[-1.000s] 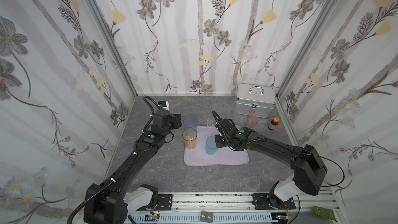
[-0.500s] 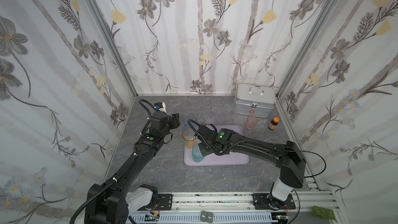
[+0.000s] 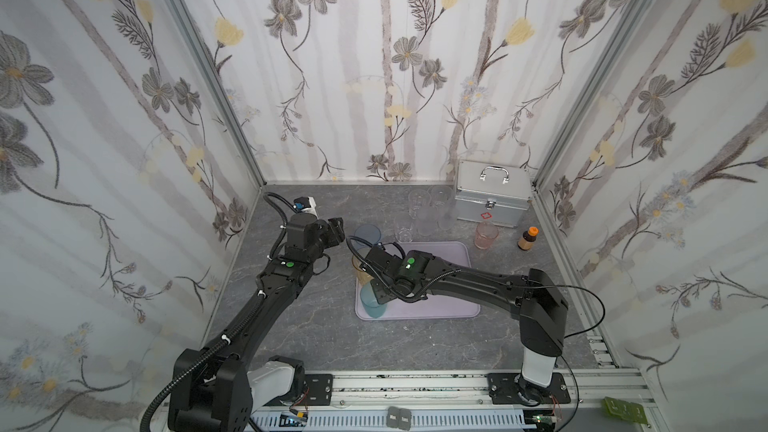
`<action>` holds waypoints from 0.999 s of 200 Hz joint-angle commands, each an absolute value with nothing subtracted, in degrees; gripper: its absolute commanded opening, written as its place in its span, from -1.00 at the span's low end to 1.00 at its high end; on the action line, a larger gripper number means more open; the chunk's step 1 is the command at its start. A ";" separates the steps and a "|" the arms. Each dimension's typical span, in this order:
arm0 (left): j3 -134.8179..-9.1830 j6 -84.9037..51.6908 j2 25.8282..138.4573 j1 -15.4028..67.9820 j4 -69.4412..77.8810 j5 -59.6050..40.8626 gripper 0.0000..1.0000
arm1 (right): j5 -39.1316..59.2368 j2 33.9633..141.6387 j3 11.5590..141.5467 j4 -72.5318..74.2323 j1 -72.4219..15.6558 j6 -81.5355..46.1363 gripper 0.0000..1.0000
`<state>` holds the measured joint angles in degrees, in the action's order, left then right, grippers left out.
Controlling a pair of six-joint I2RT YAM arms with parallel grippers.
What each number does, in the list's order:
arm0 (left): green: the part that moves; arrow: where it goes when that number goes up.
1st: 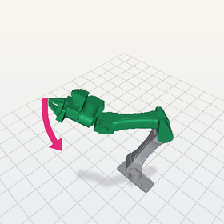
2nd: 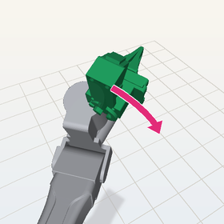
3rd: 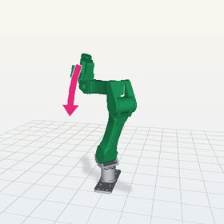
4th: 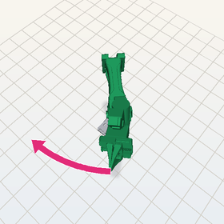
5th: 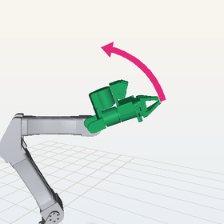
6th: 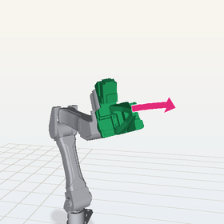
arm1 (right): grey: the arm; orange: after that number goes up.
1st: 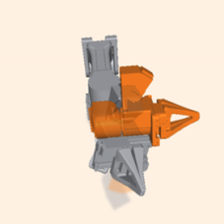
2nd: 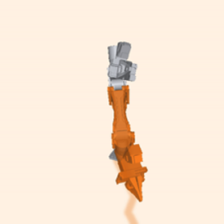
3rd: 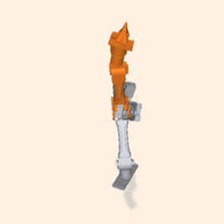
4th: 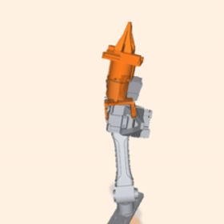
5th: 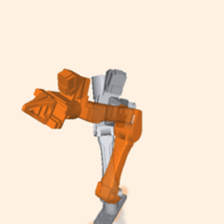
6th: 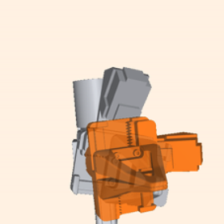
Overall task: Place the glasses into the tray
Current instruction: 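Lay the teal glass beside the yellow glass with the right gripper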
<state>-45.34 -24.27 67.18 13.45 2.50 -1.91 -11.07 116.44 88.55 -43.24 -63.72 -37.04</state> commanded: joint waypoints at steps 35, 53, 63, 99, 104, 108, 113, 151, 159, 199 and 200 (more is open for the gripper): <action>-44.75 -25.13 66.51 13.01 5.58 -3.01 0.35 | -10.24 116.86 88.86 -38.55 -63.46 -39.75 -0.78; -44.67 -24.84 65.08 13.00 6.38 -3.12 0.31 | -8.09 116.39 87.63 -36.19 -62.66 -40.48 -0.78; -44.56 -24.57 64.40 12.99 6.75 -2.99 0.29 | -7.52 116.05 87.11 -34.83 -62.20 -40.65 -0.79; -43.80 -24.43 63.90 12.66 7.27 -3.03 0.29 | -6.56 115.88 87.50 -34.01 -61.18 -40.71 -0.78; -43.60 -24.43 63.90 12.66 7.28 -2.90 0.29 | -6.28 115.84 87.25 -33.96 -61.18 -40.69 -0.75; -43.53 -24.43 63.90 12.57 7.37 -2.70 0.29 | -5.89 115.78 87.06 -33.92 -61.18 -40.61 -0.72; -43.42 -24.43 63.90 12.50 7.38 -2.69 0.29 | -5.45 115.63 86.89 -33.99 -61.17 -40.48 -0.67; -42.90 -24.35 63.84 12.22 7.54 -3.43 0.20 | -1.88 110.68 84.25 -32.95 -59.32 -38.67 -0.20; -42.57 -24.31 63.42 12.17 7.62 -3.17 0.17 | -1.02 109.00 83.05 -31.89 -58.45 -38.15 -0.15; -41.92 -24.44 63.49 12.13 8.00 -2.49 0.13 | 3.05 100.02 72.51 -22.76 -51.34 -40.16 -0.03; -41.92 -24.48 63.56 12.13 8.00 -2.47 0.13 | 3.07 99.93 72.34 -22.72 -51.03 -40.34 -0.03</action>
<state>-42.09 -24.34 63.11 12.25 5.80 -2.79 -0.03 102.72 76.34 -29.67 -54.70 -38.52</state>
